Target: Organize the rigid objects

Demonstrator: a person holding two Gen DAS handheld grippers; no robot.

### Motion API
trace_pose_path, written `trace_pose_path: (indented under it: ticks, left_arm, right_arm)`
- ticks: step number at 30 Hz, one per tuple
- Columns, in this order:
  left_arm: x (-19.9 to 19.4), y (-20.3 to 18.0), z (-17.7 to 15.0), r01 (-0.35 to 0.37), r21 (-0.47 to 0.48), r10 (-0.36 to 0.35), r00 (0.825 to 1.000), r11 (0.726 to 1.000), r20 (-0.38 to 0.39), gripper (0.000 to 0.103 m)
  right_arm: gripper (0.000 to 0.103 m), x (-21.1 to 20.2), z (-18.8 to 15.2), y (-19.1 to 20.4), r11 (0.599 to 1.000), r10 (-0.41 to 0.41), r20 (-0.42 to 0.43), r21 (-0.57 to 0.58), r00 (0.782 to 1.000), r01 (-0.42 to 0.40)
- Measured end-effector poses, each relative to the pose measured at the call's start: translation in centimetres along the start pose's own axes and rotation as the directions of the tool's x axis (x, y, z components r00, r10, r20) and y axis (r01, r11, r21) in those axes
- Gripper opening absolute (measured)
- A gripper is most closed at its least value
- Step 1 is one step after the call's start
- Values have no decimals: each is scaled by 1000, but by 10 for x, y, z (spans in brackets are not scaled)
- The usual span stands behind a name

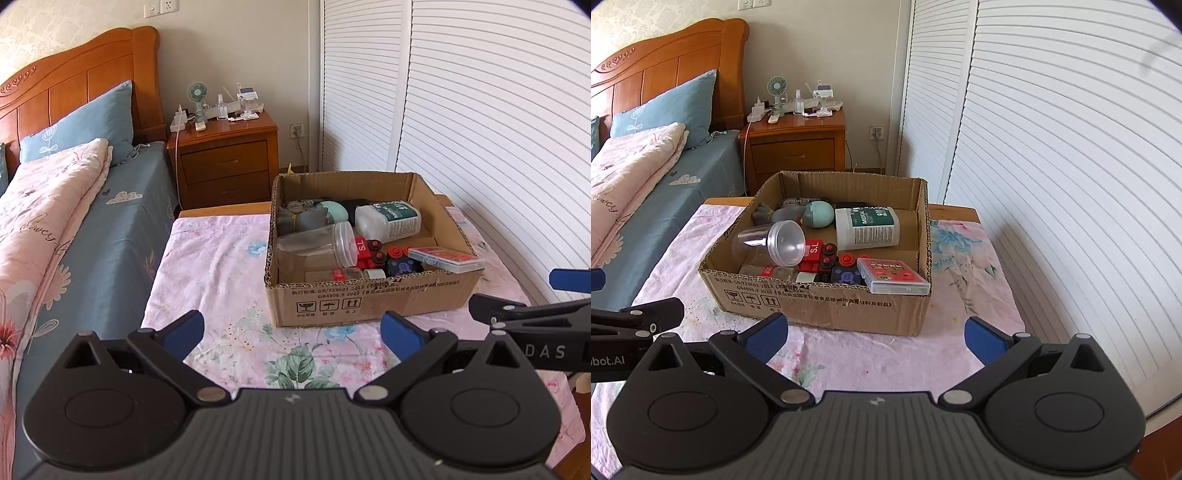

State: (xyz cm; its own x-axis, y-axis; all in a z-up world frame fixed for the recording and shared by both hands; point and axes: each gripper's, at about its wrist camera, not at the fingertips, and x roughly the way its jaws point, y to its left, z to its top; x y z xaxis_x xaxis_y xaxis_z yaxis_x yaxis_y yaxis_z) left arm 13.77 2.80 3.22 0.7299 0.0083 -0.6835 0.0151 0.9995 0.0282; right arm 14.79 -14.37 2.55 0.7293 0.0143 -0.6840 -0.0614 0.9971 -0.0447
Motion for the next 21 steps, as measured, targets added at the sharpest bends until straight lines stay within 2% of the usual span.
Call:
trace_pose_path:
  ticks: [21]
  left_arm:
    - [-7, -3, 1, -31, 2, 31, 999, 1000, 20, 101]
  right_arm:
    - [103, 0, -1, -1, 1000, -8, 2, -2, 1000, 8]
